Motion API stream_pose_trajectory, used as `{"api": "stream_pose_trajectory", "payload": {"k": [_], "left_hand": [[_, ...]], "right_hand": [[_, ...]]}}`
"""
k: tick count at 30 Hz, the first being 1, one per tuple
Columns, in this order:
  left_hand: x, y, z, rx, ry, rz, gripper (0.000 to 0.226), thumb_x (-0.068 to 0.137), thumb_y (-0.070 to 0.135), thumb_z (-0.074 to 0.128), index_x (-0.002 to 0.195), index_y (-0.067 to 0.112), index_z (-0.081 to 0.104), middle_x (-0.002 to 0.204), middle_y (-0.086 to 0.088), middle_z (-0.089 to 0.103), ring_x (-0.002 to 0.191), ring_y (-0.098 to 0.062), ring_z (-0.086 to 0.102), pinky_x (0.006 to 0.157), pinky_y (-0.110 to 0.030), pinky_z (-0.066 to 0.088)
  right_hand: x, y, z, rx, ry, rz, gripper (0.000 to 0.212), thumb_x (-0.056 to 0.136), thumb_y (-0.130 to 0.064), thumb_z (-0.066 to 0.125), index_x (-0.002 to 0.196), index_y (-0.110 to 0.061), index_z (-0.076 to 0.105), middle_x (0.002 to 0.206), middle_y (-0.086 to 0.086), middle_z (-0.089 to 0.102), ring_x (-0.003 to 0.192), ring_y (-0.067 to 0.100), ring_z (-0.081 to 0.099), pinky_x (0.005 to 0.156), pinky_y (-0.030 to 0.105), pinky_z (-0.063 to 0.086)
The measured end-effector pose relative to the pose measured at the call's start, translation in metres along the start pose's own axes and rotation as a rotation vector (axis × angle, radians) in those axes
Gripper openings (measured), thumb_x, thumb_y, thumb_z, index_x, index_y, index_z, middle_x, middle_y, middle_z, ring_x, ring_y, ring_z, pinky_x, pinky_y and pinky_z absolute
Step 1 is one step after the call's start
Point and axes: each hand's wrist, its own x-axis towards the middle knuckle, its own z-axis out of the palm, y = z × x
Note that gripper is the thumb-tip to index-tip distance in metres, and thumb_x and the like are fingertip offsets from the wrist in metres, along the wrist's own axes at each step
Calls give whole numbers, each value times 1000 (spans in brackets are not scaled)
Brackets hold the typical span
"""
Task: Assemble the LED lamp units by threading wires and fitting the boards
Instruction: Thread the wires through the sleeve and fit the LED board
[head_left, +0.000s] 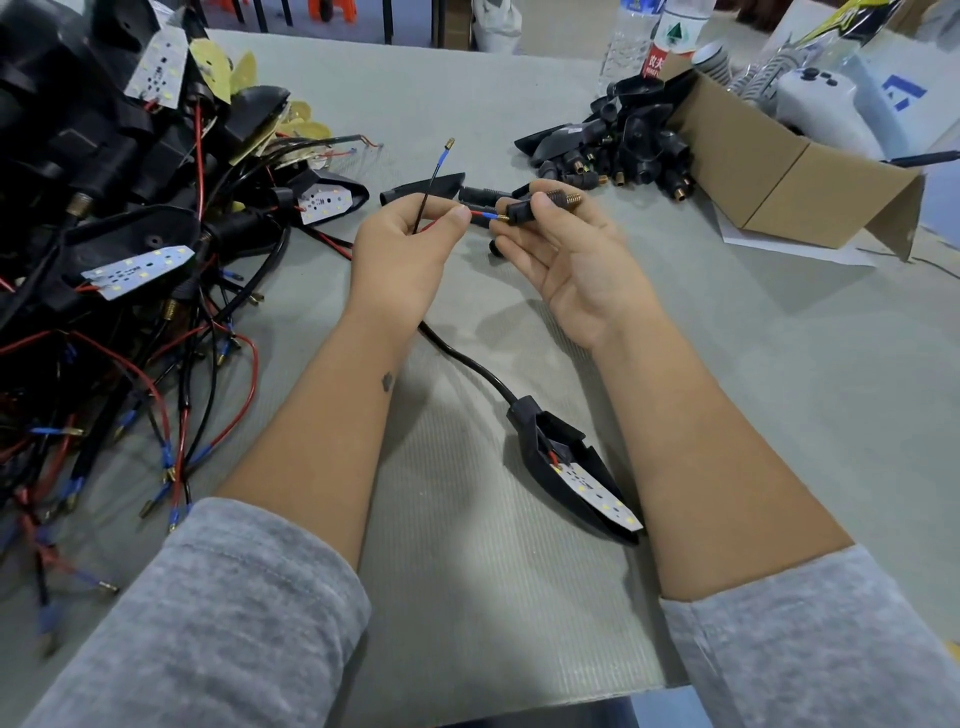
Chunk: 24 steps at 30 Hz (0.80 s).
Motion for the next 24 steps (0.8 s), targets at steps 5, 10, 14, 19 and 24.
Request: {"api": "stream_pose_trajectory", "payload": {"k": [5,10,14,19,24], "left_hand": [[0,-1,0,-18,12,17,15,90,19,66,76,26,67,59,19,57,64,-1,50,69,-21,43],[-2,1,0,-11,-30,14,14,90,19,66,78,25,68,52,23,54,59,3,48,68,-19,41],[-8,5,3,14,-114,54,15,92,14,63,79,20,67,45,23,51,49,7,47,55,-5,36],[-9,9,5,54,-94,-15,18,92,15,57,77,22,64,48,16,47,44,1,39,48,-13,33],[-5,11,8,-59,-58,-174,20,87,3,39,77,17,49,50,3,46,38,-6,30,40,-20,24]], "right_hand": [[-3,-1,1,27,-24,9,6,98,-8,54,101,-13,57,95,12,71,81,23,72,74,30,59],[-4,-1,1,1,-10,7,8,97,-8,54,102,-13,58,99,12,69,80,21,72,71,27,58],[-3,1,1,-40,-9,10,8,97,-8,55,100,-14,59,95,9,71,81,20,71,71,26,57],[-3,1,3,-129,-11,11,7,97,-12,56,98,-18,60,96,6,72,73,16,67,72,27,56],[-3,2,5,-217,-13,5,5,97,-13,56,97,-17,59,95,5,71,69,16,61,71,26,52]]}}
